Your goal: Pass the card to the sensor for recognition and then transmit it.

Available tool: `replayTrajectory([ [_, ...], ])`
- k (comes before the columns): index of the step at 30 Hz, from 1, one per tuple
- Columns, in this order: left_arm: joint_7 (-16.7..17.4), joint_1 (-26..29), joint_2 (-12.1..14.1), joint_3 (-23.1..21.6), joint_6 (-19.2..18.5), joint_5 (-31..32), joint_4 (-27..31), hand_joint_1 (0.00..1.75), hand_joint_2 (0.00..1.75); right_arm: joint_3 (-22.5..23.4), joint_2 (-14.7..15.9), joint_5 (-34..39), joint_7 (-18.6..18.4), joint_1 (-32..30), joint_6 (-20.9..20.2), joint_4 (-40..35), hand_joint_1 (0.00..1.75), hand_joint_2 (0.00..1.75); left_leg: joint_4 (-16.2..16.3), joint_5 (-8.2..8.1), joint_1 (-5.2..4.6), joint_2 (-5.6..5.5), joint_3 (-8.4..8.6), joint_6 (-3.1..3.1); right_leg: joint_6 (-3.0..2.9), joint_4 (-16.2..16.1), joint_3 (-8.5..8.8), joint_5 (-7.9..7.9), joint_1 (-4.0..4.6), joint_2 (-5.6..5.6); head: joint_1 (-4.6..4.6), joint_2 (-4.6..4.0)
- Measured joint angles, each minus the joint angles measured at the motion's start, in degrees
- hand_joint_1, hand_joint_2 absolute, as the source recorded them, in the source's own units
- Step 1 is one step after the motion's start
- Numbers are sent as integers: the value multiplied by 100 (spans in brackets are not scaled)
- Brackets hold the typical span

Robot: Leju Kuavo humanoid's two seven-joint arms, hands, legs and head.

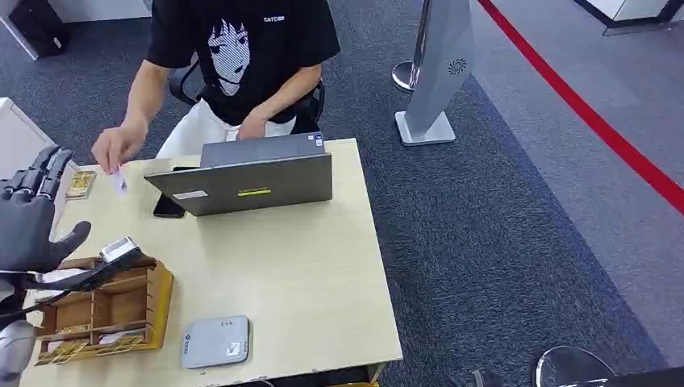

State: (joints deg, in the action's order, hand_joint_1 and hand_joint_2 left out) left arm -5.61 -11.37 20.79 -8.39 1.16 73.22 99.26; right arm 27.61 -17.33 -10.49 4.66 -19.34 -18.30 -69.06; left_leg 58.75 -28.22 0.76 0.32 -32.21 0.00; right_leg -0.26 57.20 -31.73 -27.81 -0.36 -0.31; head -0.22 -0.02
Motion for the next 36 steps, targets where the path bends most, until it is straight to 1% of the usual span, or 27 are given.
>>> replayTrajectory([
  [4, -311, 709, -31, 48, 11, -193, 625, 0, 175, -37, 0, 206, -46, -140, 116, -136, 0, 175, 0, -7, -1, 5, 0, -3, 6, -1, -2, -6, -1, 11, 0, 0],
  [6, -339, 1003, -29, 50, 15, -210, 887, 0, 175, -39, 0, 215, -55, -183, 125, -188, 0, 175, 0, -7, 0, 2, -4, -2, 6, -1, -7, -7, 0, 7, -4, 0],
  [8, -380, 1149, -29, 55, 13, -249, 1032, 0, 175, -39, 0, 245, -53, -194, 129, -217, 0, 175, 0, -7, 0, 0, -7, -2, 7, -1, -5, -8, 0, 1, -7, 0],
  [10, -549, 1377, -5, 57, 2, -409, 1189, 0, 175, -42, 0, 289, -53, -197, 177, -241, 0, 175, -1, -7, 0, 5, -4, -3, 6, -1, -2, -8, 0, 6, -7, 0],
  [12, -595, 1774, 30, 59, 43, -442, 1410, 0, 175, -39, 0, 341, -51, -229, 210, -284, 0, 175, -2, -12, 0, 17, 1, -3, 6, -1, -3, -8, 0, 23, -11, 0],
  [14, -575, 2201, 87, 57, 164, -350, 1579, 0, 175, -39, 0, 407, -61, -278, 245, -344, 0, 175, -2, -12, 1, 18, 1, -3, 6, -1, -6, -9, 0, 24, -9, 0],
  [16, -409, 2566, 153, 55, 309, -166, 1680, 0, 175, -39, 0, 470, -90, -305, 274, -398, 0, 175, -2, -12, 1, 16, -1, -3, 5, -1, -9, -11, 0, 22, -11, 0],
  [18, -175, 2876, 300, 46, 400, 28, 1686, 0, 175, -39, 0, 501, -96, -313, 282, -444, 0, 175, -2, -14, 1, 15, -3, -4, 5, -1, -11, -12, 0, 21, -11, 0],
  [23, 170, 3359, 605, -152, 459, 24, 1645, 0, 175, -13, 0, 385, -79, -305, 203, -466, 0, 175, -2, -14, 2, 13, -4, -4, 5, -1, -12, -12, 1, 20, -11, 0],
  [26, 366, 3463, 767, -338, 474, 25, 1605, 0, 175, 24, 0, 352, -20, -295, 145, -470, 0, 175, -2, -13, 2, 12, -6, -4, 5, -1, -10, -11, 1, 19, -11, 0],
  [28, 537, 3498, 848, -422, 647, 221, 1594, 0, 175, 35, 0, 398, 206, -254, 31, -472, 0, 175, -2, -13, 3, 12, -8, -5, 5, -1, -10, -10, 1, 19, -11, 0],
  [29, 578, 3489, 896, -437, 680, 255, 1597, 0, 175, 35, 0, 396, 258, -189, 24, -472, 0, 175, -2, -12, 2, 13, -6, -4, 4, -1, -10, -9, 1, 20, -11, 0],
  [33, 594, 3481, 972, -454, 516, 323, 1594, 0, 175, 35, 0, 394, 234, 41, 27, -466, 0, 175, -2, -11, 2, 13, 0, -3, 4, -1, -7, -8, 0, 18, -11, 0],
  [36, 570, 3471, 972, -468, 494, 338, 1548, 0, 175, 35, 0, 392, 231, 92, 16, -444, 0, 175, -2, -11, 1, 3, -1, -3, 4, -1, -4, -8, 0, 10, -11, 0],
])
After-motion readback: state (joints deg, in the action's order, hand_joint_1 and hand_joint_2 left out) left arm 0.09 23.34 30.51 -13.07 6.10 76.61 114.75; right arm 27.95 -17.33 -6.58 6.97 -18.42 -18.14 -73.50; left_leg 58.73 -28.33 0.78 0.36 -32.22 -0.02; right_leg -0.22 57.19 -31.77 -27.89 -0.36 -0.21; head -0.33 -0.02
